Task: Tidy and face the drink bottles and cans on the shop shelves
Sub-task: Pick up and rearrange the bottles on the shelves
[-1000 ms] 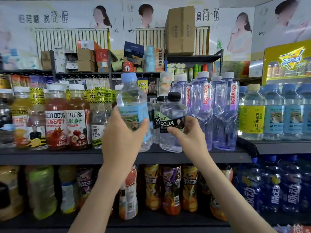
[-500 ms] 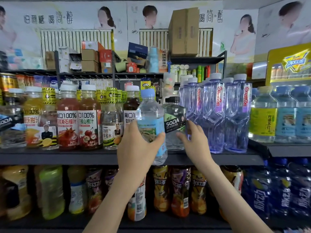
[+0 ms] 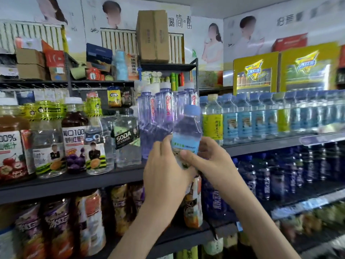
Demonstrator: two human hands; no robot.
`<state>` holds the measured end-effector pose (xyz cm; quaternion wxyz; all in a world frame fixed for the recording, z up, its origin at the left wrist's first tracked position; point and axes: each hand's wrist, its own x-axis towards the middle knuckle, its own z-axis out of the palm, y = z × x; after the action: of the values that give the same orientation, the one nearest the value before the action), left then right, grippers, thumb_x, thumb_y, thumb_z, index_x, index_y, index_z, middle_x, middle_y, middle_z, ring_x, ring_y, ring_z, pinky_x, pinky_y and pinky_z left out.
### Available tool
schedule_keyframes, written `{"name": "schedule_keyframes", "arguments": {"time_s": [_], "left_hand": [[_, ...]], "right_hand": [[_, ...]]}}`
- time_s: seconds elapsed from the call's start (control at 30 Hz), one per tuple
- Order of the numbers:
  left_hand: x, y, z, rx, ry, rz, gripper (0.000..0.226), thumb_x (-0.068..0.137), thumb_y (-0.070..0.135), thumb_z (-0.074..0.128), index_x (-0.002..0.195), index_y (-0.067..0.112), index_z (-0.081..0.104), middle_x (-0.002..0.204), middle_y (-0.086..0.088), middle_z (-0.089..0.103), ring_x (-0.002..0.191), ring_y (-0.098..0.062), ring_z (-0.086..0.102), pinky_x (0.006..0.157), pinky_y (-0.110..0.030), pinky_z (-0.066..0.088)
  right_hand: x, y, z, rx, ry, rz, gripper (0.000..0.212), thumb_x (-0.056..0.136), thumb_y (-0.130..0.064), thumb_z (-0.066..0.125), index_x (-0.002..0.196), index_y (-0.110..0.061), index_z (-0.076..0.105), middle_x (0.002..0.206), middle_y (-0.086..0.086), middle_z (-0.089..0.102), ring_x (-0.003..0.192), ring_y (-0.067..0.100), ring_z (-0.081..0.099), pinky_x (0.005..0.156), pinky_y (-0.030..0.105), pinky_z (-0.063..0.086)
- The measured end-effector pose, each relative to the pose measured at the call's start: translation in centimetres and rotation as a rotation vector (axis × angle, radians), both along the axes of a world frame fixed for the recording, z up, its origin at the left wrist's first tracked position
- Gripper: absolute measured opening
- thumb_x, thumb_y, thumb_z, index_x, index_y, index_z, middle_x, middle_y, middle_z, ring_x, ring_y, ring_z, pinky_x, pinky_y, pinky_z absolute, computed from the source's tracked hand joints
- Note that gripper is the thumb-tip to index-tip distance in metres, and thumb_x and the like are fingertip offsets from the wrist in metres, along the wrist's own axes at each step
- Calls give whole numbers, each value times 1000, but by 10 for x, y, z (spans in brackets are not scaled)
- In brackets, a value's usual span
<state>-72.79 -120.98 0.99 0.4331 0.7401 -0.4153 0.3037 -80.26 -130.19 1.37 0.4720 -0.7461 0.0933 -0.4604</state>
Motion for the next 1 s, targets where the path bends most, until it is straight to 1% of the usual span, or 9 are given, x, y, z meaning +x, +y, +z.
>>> {"name": "schedule_keyframes", "arguments": {"time_s": [0.1,0.2,0.37,0.53,0.6,0.67,0.77,0.9,1.0], "left_hand": [[-39,-40,-4,1,-19,-108,72,72,40,70,134,18,43,116,2,49,110,-19,49,80,-28,41],[-84,-83,-1,23,-18,-353,71,76,47,69,137,25,38,117,10,43,109,-7,44,84,-17,38],[-147,-160,8,256,397,-785,55,77,49,68,126,41,43,106,27,57,94,13,56,73,-8,46],[-203,-237,-7,244,443,-766,55,75,51,70,123,27,56,108,14,65,97,-3,61,88,-29,52],[-221,-267,-11,205,403,-710,51,78,48,70,122,25,56,107,11,65,95,-5,62,85,-30,53],[-235,-297,-13,161,255,-623,45,81,41,67,121,24,56,109,6,63,98,-11,60,84,-33,51],[-249,-342,-11,146,77,-554,58,83,33,66,135,18,46,125,-1,53,114,-17,51,95,-36,45],[-241,-379,8,286,-35,-737,62,87,38,61,142,24,36,135,5,48,121,-7,45,104,-27,38],[-217,-399,30,209,-166,-636,49,93,30,54,140,25,40,136,5,49,125,-6,40,101,-17,27]], "right_hand": [[-49,-34,-4,88,-58,16,33,75,-29,76,105,-21,66,97,-7,72,90,8,67,79,30,55],[-111,-77,-6,137,-94,5,32,72,-34,73,100,-19,68,94,0,73,89,21,69,75,39,56],[-208,-159,-8,155,-81,-54,37,72,-33,67,104,-14,68,99,2,73,93,21,69,85,44,55],[-264,-222,-18,135,-28,-141,13,89,-24,62,100,-29,67,97,-9,73,92,9,68,74,21,55],[-273,-246,-22,94,25,-275,14,90,-33,62,103,-28,64,96,-12,70,88,5,66,64,13,50],[-277,-266,-23,58,81,-409,34,83,-44,66,108,-25,55,97,-12,64,84,-1,60,56,9,45],[-282,-302,-21,69,25,-515,50,76,-46,72,112,-23,47,96,-10,60,80,0,58,52,10,43],[-290,-356,-14,44,-47,-566,44,77,-44,71,109,-23,49,94,-8,62,77,3,60,50,11,41],[-289,-391,-3,27,-96,-509,42,77,-40,73,112,-26,51,95,-15,62,79,-3,59,57,13,43]]}}
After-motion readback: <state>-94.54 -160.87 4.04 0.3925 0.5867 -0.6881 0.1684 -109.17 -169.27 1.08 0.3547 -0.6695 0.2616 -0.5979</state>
